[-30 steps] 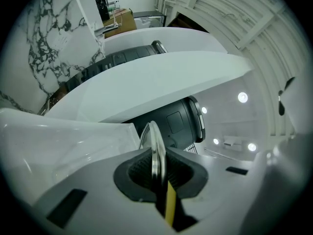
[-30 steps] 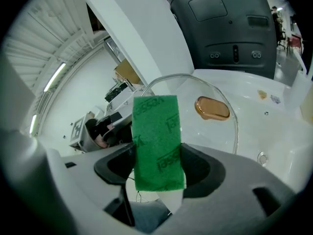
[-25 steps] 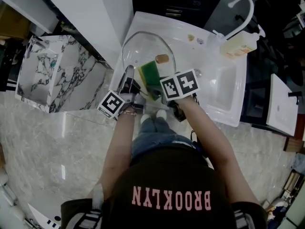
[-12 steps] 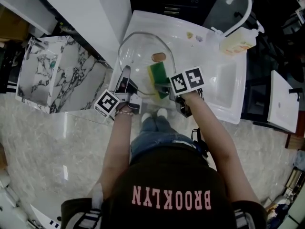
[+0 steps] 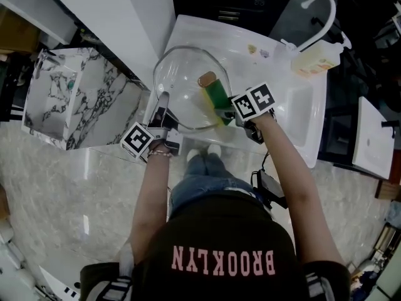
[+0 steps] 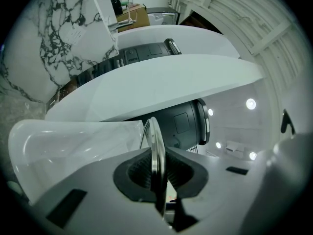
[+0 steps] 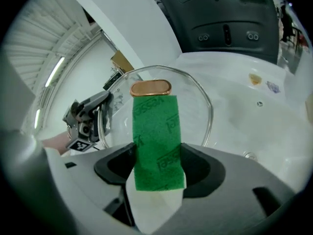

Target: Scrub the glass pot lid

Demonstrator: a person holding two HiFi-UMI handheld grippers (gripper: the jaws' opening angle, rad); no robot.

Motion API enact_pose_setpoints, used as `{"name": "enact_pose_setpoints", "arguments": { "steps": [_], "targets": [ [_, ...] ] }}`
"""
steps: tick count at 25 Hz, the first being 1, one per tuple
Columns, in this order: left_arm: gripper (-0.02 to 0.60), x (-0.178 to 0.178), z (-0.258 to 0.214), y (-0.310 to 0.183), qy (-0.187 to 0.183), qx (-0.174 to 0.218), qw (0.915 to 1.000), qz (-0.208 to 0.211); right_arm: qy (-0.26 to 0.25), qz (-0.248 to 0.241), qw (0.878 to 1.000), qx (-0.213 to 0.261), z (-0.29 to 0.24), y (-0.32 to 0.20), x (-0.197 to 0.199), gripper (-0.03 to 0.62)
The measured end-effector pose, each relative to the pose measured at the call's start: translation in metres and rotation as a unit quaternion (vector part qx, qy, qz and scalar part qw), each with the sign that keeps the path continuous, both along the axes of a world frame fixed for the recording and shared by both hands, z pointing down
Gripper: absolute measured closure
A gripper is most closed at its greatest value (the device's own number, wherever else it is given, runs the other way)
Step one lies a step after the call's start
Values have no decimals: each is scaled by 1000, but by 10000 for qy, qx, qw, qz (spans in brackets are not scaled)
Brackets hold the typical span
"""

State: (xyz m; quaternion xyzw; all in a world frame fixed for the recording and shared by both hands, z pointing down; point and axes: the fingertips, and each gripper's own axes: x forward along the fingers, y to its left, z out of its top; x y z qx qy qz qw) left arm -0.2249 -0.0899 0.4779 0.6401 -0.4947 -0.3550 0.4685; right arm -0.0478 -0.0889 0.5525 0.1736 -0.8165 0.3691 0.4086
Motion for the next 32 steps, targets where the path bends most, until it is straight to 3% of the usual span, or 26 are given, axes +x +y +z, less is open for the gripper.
{"name": "enact_pose_setpoints", "arguments": {
  "steps": [8,12,22,26,32],
  "targets": [
    [548,-2,0,1,-116,-191,9996,149,33,-1373,9892,507,13,-28,11,318],
    [548,0,-2,0,-200,-276,9992,220,140,-1718,9827,675,21,-51,17,318],
    [543,5,-10,-7,-448,-319,9981,285,133,-839,9911,1025,23,-121,20,319],
    [541,7,-11,-10,-500,-254,9978,367,-464,-340,9908,1222,-19,-130,12,319],
    [541,13,-14,-14,-583,-188,9971,444,-1427,-249,9719,1857,-110,-115,-9,319]
  ]
}}
